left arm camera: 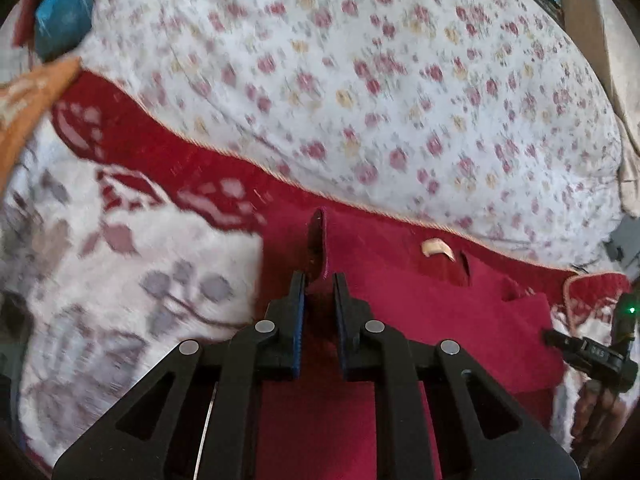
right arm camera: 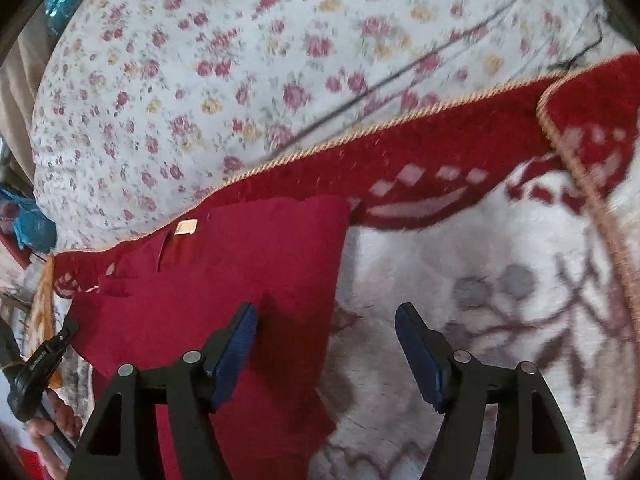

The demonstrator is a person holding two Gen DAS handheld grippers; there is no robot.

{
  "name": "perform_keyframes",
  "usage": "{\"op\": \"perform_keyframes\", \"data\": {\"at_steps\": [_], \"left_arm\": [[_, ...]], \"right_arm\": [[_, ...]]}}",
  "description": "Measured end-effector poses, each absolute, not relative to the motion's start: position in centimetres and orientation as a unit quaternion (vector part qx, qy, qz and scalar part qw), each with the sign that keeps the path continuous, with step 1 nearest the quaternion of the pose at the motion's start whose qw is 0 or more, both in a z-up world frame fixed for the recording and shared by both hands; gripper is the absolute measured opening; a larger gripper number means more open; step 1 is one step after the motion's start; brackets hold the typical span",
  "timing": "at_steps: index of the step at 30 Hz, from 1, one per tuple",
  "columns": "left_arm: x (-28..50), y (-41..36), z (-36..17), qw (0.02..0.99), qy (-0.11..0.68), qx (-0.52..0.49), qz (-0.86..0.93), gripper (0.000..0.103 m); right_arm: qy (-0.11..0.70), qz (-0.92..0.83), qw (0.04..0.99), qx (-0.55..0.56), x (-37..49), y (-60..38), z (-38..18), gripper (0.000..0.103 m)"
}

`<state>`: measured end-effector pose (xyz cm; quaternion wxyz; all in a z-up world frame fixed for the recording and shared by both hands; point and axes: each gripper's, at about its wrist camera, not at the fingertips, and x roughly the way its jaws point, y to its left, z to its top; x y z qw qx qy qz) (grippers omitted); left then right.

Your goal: Fold small clothes

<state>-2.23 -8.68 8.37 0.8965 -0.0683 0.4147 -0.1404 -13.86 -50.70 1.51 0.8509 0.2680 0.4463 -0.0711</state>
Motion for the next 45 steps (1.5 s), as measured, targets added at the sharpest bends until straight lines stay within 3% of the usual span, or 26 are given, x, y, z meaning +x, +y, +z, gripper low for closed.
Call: {"op": "perform_keyframes", "data": {"at_steps": [6,7,8,9,16,21,22,23,25,27,28,29,32,35,37,39,40,43,45], "left_arm": [[-1.3,-8.8,6.2,0.879,0.449,-0.064,-0.150,0.011],[-1.4,-9.0,6.1,0.878,0.451,-0.061,-0.151,0.011],[-1.6,-9.5,6.0,0.877,0.451,-0.057,-0.157,0.011],[-1.7,-9.8,5.9,0.876,0.451,-0.055,-0.163,0.012],[-1.5,-10.9,4.1,0.861,0.481,-0.035,-0.161,0.012],[-1.6,-10.4,4.3,0.861,0.480,-0.048,-0.162,0.015],[-1.7,-10.4,4.4,0.862,0.478,-0.047,-0.160,0.015],[-1.7,-10.4,4.3,0.862,0.478,-0.046,-0.159,0.015],[-1.7,-10.3,4.2,0.861,0.481,-0.049,-0.159,0.015],[-1.6,-10.0,4.4,0.859,0.483,-0.059,-0.159,0.016],[-1.6,-9.9,4.5,0.859,0.482,-0.062,-0.158,0.019],[-1.7,-9.6,4.8,0.861,0.479,-0.064,-0.156,0.020],[-1.9,-9.3,5.3,0.868,0.470,-0.058,-0.150,0.021],[-2.0,-9.3,5.6,0.877,0.460,-0.045,-0.135,0.021],[-2.1,-9.2,6.1,0.887,0.445,-0.037,-0.120,0.040],[-2.2,-9.0,6.3,0.893,0.433,-0.039,-0.117,0.045],[-2.1,-9.0,6.4,0.894,0.432,-0.039,-0.115,0.045],[-1.6,-9.6,5.9,0.893,0.436,-0.028,-0.112,0.045],[-1.1,-10.0,5.3,0.891,0.443,-0.017,-0.101,0.045]], "right_arm": [[0.456,-0.042,0.859,0.229,-12.7,-48.4,0.9,0.069],[0.453,-0.039,0.863,0.220,-12.6,-48.0,0.8,0.065],[0.449,-0.029,0.866,0.217,-12.5,-47.7,0.7,0.038],[0.450,-0.023,0.867,0.212,-12.4,-47.4,0.6,0.030],[0.436,-0.111,0.879,0.156,-13.1,-49.4,2.5,0.007],[0.418,-0.082,0.871,0.244,-14.6,-51.9,3.6,0.009],[0.410,-0.067,0.881,0.228,-15.0,-51.3,4.8,0.017],[0.409,-0.060,0.886,0.212,-15.2,-50.6,5.4,0.047],[0.421,-0.040,0.884,0.201,-15.8,-49.3,5.3,0.078],[0.456,-0.013,0.862,0.222,-15.9,-48.5,3.6,0.068],[0.475,-0.005,0.851,0.224,-15.7,-48.1,2.6,0.035],[0.492,-0.007,0.844,0.214,-15.4,-47.8,1.9,0.028],[0.494,-0.014,0.856,0.153,-15.8,-46.7,2.6,0.020],[0.494,-0.044,0.861,0.111,-16.3,-46.6,3.3,0.017],[0.509,-0.051,0.852,0.110,-16.2,-47.0,2.5,0.017],[0.491,-0.054,0.859,0.132,-16.5,-47.9,3.4,0.017],[0.476,-0.061,0.866,0.140,-16.8,-48.4,4.3,0.021],[0.407,-0.083,0.892,0.179,-17.6,-49.7,6.5,0.045],[0.391,-0.067,0.897,0.195,-16.8,-49.4,6.6,0.045]]}}
